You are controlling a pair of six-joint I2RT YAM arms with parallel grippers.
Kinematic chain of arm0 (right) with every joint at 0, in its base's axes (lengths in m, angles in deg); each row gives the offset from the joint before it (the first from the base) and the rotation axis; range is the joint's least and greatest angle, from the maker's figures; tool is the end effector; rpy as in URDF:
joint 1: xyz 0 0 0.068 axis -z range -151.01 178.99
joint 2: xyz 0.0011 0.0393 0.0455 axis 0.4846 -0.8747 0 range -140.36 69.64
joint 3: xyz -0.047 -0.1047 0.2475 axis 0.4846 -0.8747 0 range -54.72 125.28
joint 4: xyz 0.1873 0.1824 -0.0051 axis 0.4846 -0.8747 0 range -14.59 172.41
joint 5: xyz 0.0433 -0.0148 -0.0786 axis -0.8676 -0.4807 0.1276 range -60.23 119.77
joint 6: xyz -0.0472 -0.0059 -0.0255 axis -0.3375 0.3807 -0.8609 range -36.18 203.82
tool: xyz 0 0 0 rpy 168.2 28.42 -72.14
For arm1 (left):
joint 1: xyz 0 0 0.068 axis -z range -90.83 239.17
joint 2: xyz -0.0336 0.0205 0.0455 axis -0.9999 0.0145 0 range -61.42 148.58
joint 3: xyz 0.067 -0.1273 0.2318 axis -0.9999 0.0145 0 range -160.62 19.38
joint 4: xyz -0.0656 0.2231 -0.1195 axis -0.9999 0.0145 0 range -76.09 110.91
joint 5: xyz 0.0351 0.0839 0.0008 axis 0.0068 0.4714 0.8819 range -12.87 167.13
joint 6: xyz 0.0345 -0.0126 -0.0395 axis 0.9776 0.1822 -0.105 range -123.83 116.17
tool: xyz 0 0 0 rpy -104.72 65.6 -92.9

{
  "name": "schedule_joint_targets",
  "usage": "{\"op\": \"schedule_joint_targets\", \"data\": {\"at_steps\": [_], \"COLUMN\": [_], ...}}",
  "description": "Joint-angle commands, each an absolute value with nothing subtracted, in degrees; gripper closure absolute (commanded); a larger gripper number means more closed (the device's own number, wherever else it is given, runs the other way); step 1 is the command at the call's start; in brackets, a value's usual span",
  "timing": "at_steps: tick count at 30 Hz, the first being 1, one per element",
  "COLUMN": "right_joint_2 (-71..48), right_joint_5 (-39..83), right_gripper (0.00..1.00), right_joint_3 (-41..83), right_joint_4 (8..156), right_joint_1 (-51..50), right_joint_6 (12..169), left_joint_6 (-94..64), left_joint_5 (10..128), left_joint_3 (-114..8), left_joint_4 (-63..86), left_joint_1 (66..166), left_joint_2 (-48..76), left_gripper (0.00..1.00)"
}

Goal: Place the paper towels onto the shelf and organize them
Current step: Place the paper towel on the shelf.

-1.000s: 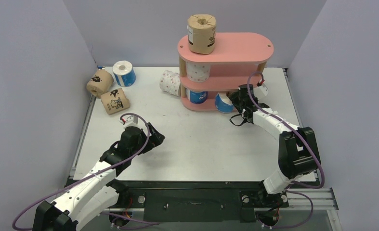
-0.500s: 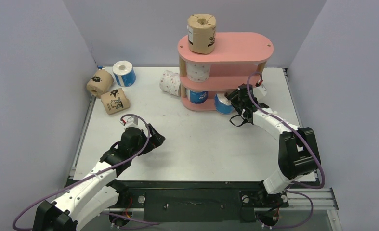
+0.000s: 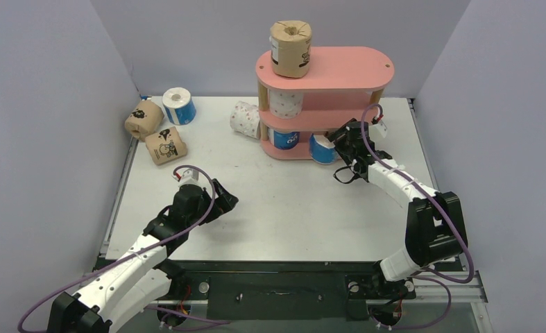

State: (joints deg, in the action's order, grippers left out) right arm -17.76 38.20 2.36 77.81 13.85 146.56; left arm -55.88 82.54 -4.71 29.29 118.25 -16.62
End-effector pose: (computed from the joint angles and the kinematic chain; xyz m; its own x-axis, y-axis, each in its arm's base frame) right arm 0.3290 0.0835 0.2427 -0.3796 0.8082 -0.4502 0.4260 0.5846 0.6905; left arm 0.1515 -0.0804 0.2045 -0.6457 -0.5391 -0.5408 -0.1492 0.7836 -0.6030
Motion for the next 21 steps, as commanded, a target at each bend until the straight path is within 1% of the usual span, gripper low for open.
{"op": "schedule_joint_targets", "data": {"at_steps": [1,9,15,21], "right_joint_2": [-15.62,-17.2,-17.97,-18.23], "right_joint_5": [36.92,35.44,34.92,33.68], "right_gripper": [0.38,0.4,0.49,0.52], "right_joint_3": [1.92,1.19,-0.34,-1.65], "right_joint_4": [85.27,87.52,92.82,95.74], "right_joint_1": [14.34,14.41,14.22,14.26], "right_joint_6": [148.46,149.07,149.6,149.8], "left_joint_6": [-56.46,-56.78,-56.83,-56.85], "left_joint_5": [81.65,81.53,81.49,81.64], "left_joint_3": [-4.54,-4.27,-4.17,-4.17], "left_joint_4": [26.39,26.02,25.85,25.82], "left_joint_1": [117.91,117.91,117.91,117.91], "left_joint_2": [-17.55,-17.43,-17.12,-17.22], "left_gripper": [0.04,0.04,0.04,0.04]}}
